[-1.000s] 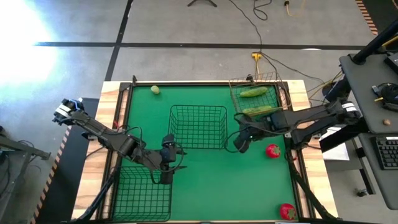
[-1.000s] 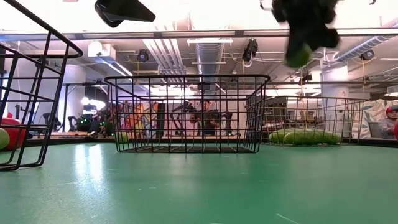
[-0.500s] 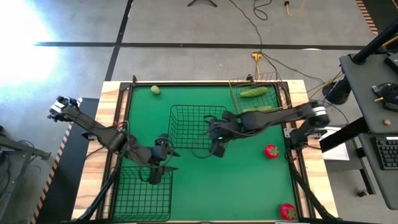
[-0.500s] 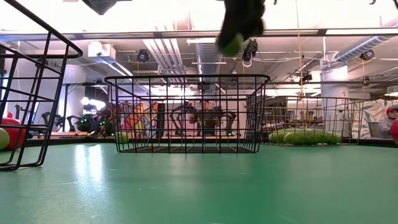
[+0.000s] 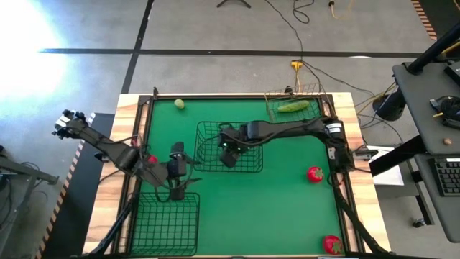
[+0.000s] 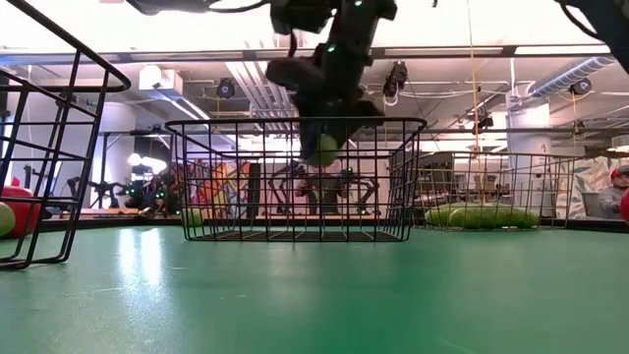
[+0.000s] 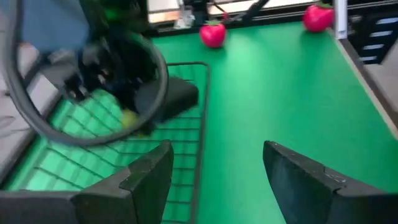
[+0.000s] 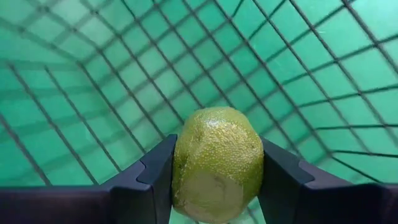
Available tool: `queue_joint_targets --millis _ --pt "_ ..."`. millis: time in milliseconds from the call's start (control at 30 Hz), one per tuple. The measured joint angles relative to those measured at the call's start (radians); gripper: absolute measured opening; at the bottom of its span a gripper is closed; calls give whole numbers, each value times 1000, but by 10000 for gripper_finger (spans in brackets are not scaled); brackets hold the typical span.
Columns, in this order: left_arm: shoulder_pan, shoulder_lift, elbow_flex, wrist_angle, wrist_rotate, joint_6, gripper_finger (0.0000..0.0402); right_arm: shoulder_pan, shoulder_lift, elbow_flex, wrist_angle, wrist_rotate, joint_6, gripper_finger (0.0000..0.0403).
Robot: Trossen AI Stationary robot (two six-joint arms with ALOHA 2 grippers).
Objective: Sort produce into baskets
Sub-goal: Put the bottom right green lime into the top black wire basket, then put the top right red tomato into the bottom black wire basket
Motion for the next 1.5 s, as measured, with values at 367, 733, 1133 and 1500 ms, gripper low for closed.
queue_joint_targets --millis 367,733,1133,1500 --pt "-105 -78 0 -52 12 -112 231 -21 212 205 6 -59 197 166" --pt "-228 -199 0 -175 4 -284 231 -36 379 376 -83 -26 329 186" --pt "-377 -197 -1 -115 4 -293 231 -32 326 394 -141 -39 293 290" --pt "-434 -82 -1 -80 60 -301 231 157 67 430 -374 126 302 316"
